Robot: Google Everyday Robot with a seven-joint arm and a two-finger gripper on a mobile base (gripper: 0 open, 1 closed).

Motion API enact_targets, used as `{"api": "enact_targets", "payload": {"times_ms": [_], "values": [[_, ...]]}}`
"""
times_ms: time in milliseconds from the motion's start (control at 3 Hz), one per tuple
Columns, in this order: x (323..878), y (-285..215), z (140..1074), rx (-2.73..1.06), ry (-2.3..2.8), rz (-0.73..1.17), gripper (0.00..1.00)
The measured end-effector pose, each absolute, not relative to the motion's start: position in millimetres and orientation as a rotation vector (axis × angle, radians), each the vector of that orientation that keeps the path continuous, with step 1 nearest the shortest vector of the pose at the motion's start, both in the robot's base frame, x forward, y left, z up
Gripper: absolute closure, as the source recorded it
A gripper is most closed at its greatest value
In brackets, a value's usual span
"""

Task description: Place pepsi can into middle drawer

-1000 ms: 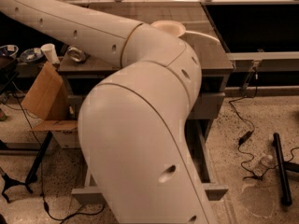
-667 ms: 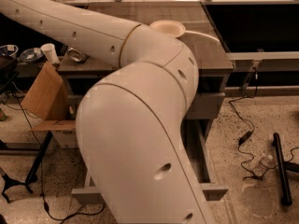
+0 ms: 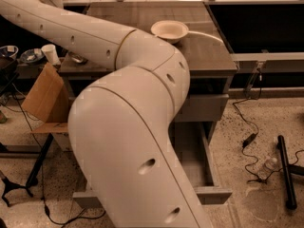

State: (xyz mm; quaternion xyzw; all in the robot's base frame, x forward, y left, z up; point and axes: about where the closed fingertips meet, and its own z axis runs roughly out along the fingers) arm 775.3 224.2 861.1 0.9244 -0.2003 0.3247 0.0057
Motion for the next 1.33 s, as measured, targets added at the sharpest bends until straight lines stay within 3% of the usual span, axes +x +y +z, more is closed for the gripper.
{"api": "enact_targets", "payload": {"times_ms": [333,667,1333], "values": [[782.1,226.4,854.6,2.905,-0.637,1.022,0.0],[786.8,226.3,852.4,2.909,-0.649,1.027,0.19],[788.1,222.0,853.3,2.908,-0.659,1.024,0.65]]}}
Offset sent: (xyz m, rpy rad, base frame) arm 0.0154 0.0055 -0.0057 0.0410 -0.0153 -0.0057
